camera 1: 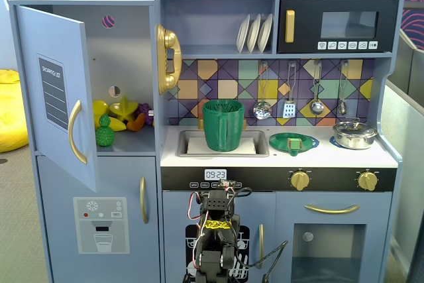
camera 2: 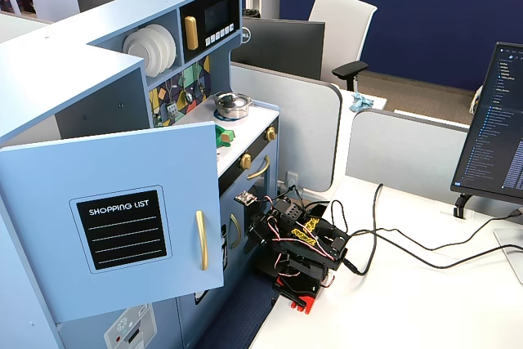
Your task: Pick up the green pineapple from the left cabinet and place it in the green recipient
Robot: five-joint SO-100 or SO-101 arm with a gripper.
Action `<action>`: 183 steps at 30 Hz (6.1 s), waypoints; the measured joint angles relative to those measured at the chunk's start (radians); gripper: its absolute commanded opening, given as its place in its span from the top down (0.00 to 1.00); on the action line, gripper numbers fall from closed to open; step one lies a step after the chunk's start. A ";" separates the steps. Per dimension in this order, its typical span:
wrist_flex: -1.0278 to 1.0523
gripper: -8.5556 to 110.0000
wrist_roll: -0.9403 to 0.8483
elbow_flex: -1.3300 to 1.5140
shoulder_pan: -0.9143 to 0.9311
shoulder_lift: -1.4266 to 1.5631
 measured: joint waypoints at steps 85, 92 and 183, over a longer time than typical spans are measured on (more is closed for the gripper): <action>-1.575 0.67 -0.202 -1.141 -0.781 -1.443; -1.575 0.67 -0.202 -1.218 -0.819 -1.529; -0.833 0.93 -0.247 -1.847 -0.060 -1.508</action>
